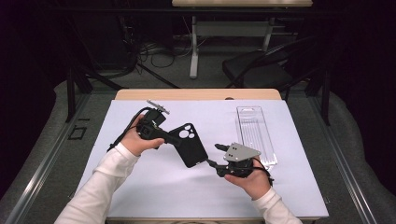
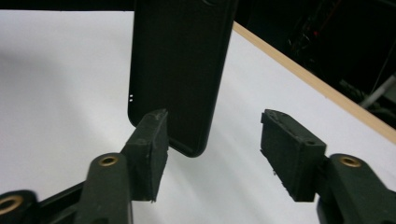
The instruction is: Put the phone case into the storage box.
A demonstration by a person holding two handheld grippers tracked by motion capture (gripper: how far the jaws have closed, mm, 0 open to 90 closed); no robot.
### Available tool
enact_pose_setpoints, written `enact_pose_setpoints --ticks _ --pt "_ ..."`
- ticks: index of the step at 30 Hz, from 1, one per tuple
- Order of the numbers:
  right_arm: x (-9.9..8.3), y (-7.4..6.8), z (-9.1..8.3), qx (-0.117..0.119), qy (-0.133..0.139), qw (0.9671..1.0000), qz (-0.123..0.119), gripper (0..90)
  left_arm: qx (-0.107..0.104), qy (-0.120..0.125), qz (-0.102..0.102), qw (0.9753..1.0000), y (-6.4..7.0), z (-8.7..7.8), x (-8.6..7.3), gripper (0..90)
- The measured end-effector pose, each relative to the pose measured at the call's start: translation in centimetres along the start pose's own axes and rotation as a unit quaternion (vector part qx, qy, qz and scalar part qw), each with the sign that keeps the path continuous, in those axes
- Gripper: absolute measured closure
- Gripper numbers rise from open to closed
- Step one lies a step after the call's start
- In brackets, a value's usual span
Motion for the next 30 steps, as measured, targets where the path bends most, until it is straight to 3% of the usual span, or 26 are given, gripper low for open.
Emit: enact_pose_setpoints --ticks 5,13,21,30 --pt "0.1 0.0 0.2 0.006 -0.017 0.9996 0.021 33.9 0.004 -0.010 0.000 0.9999 -0.2 0.0 0.3 81.3" --pt "0.2 0.0 0.5 -0.001 -0.014 0.9993 0.034 21.6 0.007 -0.021 -0.006 0.9997 -0.5 0.2 0.6 81.3" --pt "0.6 0.3 0.5 -0.001 -0.031 0.9986 0.042 11.6 0.011 -0.031 -0.003 0.9994 -0.4 0.3 1.0 81.3" --pt "1.6 0.1 0.3 0.014 -0.041 0.9989 0.018 2.9 0.015 -0.041 0.000 0.9991 0.1 0.4 1.2 81.3"
Point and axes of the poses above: each handheld gripper's, and its own axes: z roughly forward along the jaws, x roughly out of its top, y roughly to its right, the point moved 2 cm from there along z, roughly forward along the jaws, and after that the axes turned 3 degrees about -z, right-handed, at the moved point
